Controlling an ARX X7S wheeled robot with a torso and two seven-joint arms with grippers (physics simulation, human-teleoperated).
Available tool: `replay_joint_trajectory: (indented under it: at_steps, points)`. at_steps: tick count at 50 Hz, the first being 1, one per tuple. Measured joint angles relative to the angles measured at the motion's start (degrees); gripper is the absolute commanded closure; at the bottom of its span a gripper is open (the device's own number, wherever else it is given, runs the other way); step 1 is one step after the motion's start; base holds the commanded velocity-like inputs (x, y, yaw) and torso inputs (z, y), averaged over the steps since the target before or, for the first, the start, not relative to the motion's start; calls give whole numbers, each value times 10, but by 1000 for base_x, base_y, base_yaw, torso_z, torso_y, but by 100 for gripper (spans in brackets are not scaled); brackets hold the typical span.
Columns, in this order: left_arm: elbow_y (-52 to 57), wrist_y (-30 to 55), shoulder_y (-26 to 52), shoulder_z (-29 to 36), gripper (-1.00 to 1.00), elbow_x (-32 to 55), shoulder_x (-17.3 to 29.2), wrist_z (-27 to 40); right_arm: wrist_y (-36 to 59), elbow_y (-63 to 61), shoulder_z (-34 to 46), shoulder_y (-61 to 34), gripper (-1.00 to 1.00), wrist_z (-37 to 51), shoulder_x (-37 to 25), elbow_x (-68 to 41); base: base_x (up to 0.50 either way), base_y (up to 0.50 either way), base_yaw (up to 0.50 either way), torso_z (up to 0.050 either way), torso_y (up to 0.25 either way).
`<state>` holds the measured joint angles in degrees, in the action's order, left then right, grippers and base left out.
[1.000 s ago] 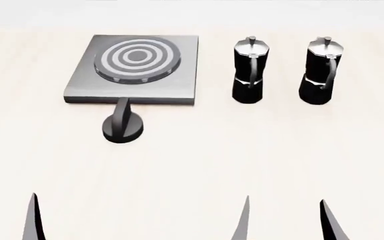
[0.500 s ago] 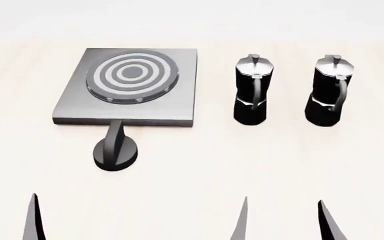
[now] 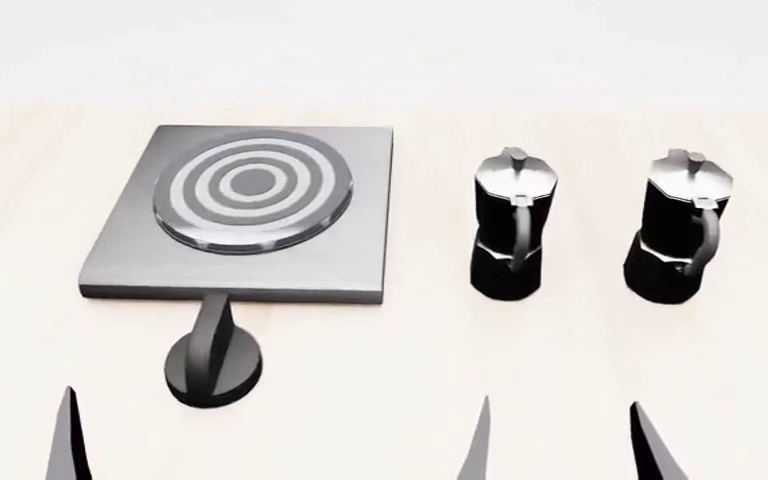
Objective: Turn off the stove.
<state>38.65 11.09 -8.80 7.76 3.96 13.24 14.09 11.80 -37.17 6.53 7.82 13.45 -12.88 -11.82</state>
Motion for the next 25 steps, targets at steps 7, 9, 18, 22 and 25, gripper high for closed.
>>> replay_joint_trajectory:
  at_steps: [7, 9, 18, 22, 25]
  points:
    - [0, 0, 1, 2, -100, 3, 3, 4, -2, 1, 3, 0, -100, 4, -4, -2, 248, 0, 0, 0, 0]
    - [0, 0, 1, 2, -100, 4, 4, 5, -3, 1, 4, 0, -100, 5, -5, -3, 248, 0, 0, 0, 0]
    - [-1, -1, 1, 4, -100, 8, 8, 9, -8, 3, 6, -1, -100, 10, -10, -6, 243, 0, 0, 0, 0]
    - [-2, -2, 1, 5, -100, 9, 10, 11, -9, 4, 8, -1, -100, 12, -12, -7, 240, 0, 0, 0, 0]
    - [-2, -2, 1, 6, -100, 11, 11, 13, -10, 4, 9, -1, -100, 14, -13, -8, 223, 0, 0, 0, 0]
